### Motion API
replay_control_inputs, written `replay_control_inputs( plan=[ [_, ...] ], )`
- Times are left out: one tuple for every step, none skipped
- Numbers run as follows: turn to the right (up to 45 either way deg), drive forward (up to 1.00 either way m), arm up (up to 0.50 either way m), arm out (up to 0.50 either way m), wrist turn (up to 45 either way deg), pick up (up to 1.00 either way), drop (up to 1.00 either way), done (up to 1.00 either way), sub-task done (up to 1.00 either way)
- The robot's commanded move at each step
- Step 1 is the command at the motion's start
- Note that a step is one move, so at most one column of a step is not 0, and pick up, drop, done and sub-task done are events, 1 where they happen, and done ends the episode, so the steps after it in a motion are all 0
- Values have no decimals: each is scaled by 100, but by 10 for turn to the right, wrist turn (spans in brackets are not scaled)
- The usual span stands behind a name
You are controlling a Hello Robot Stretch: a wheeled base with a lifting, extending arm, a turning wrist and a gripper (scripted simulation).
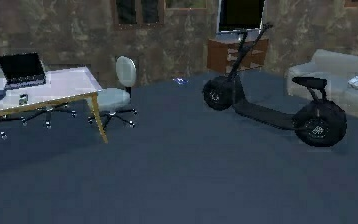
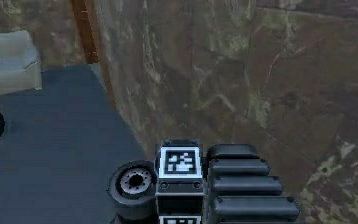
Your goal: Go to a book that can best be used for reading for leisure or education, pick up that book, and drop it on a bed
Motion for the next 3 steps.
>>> replay_control_inputs(
  plan=[
    [0, 30, 0, 0, 0, 0, 0, 0, 0],
    [450, 0, 0, 0, 0, 0, 0, 0, 0],
    [90, 0, 0, 0, 0, 0, 0, 0, 0]
  ],
)
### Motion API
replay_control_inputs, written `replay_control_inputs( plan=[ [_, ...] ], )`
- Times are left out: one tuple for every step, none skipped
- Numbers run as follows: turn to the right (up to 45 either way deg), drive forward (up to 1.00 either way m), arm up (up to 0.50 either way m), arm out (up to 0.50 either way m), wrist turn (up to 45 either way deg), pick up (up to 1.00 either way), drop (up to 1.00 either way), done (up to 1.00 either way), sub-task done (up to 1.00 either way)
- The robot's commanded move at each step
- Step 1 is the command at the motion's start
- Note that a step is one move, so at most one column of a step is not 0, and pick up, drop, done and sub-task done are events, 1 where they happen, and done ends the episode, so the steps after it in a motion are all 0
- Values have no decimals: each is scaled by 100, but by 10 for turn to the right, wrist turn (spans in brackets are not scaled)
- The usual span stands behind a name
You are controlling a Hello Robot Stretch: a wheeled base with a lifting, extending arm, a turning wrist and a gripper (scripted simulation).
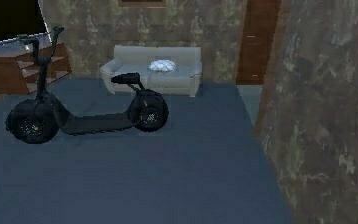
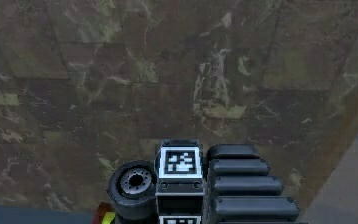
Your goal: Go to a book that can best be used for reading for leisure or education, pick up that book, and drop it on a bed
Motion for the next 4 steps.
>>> replay_control_inputs(
  plan=[
    [0, 65, 0, 0, 0, 0, 0, 0, 0],
    [150, 0, 0, 0, 0, 0, 0, 0, 0],
    [0, 100, 0, 0, 0, 0, 0, 0, 0],
    [0, 90, 0, 0, 0, 0, 0, 0, 0]
  ],
)
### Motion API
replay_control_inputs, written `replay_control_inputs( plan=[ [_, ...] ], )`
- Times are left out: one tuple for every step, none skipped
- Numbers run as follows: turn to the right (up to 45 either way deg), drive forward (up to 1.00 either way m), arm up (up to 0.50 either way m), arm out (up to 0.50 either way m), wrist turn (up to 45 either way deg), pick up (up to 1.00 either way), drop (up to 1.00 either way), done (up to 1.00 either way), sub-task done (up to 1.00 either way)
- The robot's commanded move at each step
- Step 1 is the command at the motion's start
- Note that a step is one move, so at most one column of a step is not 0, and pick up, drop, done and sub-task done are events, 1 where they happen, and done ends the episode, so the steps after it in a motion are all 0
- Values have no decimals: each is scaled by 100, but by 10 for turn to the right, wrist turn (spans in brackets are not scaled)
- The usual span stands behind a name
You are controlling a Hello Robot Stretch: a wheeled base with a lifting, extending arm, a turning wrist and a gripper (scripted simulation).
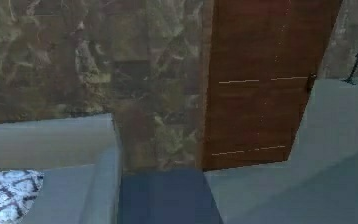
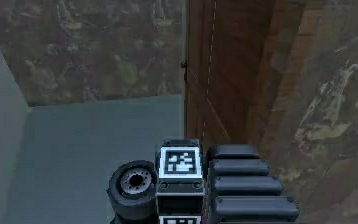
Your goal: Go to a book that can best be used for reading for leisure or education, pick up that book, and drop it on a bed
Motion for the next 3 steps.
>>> replay_control_inputs(
  plan=[
    [300, 0, 0, 0, 0, 0, 0, 0, 0],
    [0, 45, 0, 0, 0, 0, 0, 0, 0],
    [210, 0, 0, 0, 0, 0, 0, 0, 0]
  ],
)
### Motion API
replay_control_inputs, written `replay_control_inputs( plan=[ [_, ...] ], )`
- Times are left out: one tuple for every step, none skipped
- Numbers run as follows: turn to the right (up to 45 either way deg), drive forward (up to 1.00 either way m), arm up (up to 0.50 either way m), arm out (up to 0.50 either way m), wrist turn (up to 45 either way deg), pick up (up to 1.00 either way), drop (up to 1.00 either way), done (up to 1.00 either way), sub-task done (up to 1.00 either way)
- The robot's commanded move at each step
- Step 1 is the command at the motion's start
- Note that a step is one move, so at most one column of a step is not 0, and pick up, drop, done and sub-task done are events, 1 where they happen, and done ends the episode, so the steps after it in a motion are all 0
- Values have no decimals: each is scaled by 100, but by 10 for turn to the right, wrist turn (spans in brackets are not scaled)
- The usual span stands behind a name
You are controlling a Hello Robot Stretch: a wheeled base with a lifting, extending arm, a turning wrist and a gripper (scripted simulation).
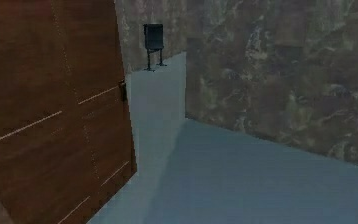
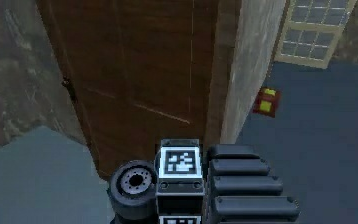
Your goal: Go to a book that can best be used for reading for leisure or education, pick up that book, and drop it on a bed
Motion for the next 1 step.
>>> replay_control_inputs(
  plan=[
    [30, 0, 0, 0, 0, 0, 0, 0, 0]
  ],
)
